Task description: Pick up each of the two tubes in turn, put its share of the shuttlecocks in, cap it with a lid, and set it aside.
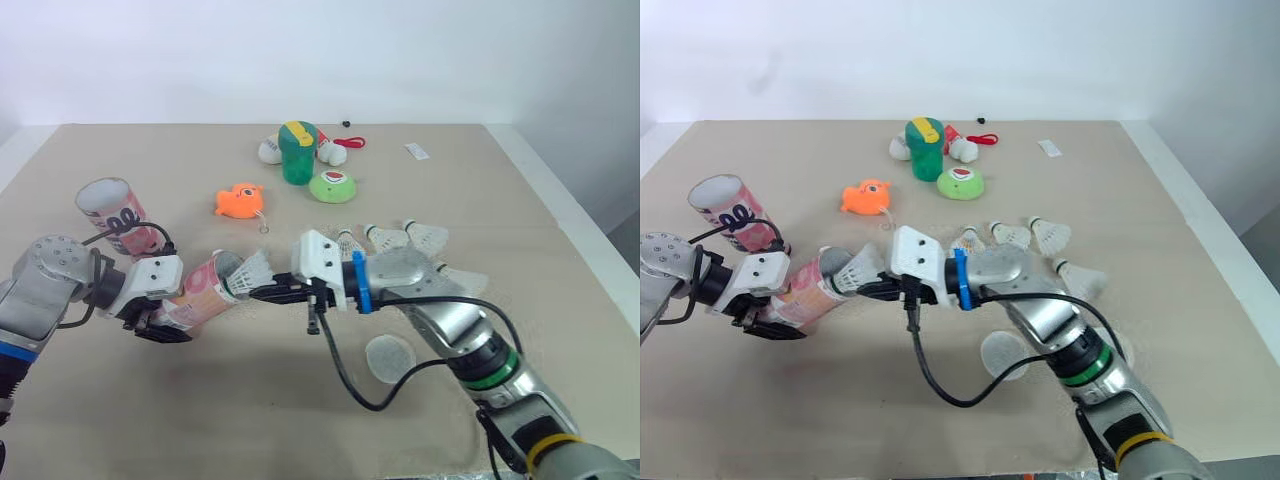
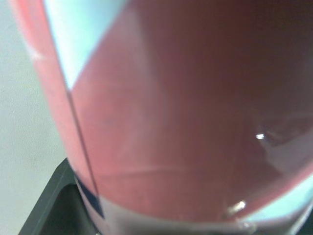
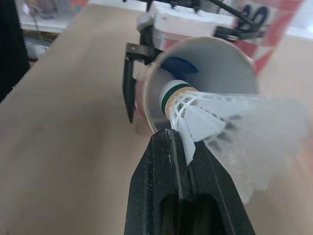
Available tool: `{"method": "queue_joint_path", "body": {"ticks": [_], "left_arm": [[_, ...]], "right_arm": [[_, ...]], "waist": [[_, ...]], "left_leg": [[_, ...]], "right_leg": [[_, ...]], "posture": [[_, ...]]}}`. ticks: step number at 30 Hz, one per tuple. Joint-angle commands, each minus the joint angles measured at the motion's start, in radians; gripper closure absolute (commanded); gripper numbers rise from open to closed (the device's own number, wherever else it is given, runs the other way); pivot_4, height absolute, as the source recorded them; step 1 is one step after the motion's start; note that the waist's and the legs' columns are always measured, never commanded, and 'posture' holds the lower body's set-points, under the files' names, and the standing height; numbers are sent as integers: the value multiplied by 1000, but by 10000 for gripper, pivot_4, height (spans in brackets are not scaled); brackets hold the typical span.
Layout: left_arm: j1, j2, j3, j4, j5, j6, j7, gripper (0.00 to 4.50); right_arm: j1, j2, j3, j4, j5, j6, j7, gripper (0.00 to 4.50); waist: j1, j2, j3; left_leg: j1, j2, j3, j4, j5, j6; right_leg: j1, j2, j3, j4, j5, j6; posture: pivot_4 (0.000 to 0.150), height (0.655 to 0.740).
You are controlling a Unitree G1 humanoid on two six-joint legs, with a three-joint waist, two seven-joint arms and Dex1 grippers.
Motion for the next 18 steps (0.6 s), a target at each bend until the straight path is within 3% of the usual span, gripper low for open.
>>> {"method": "queue_joint_path", "body": {"ticks": [1, 8, 10, 18], "left_arm": [[21, 5, 17, -33, -4, 9, 8, 12956], [71, 11, 44, -71, -12, 29, 30, 12956], [82, 13, 50, -82, -15, 37, 36, 12956], [96, 11, 58, -83, -14, 37, 42, 12956]], "right_arm": [[-9, 65, -45, -20, 48, 0, -2, 38060], [176, 77, -192, -199, 123, 75, -128, 8456], [264, 60, -228, -253, 84, 69, -206, 554], [472, 35, -251, -263, -88, 141, -469, 165]], "waist": [[1, 0, 0], [1, 0, 0], [2, -1, 0], [0, 0, 0]], "left_leg": [[0, 0, -1, 0, 0, 0], [1, -1, -1, 1, 0, 0], [1, -1, -3, 0, 0, -1], [3, -1, -2, 0, 0, -1]], "right_leg": [[0, 0, -1, 1, -1, 0], [0, -1, -2, 4, -2, -1], [0, -1, -3, 7, -5, -2], [0, -1, -3, 8, -5, -4]], "posture": [[1500, 7400], [1500, 7400], [1500, 7400], [1500, 7400]]}}
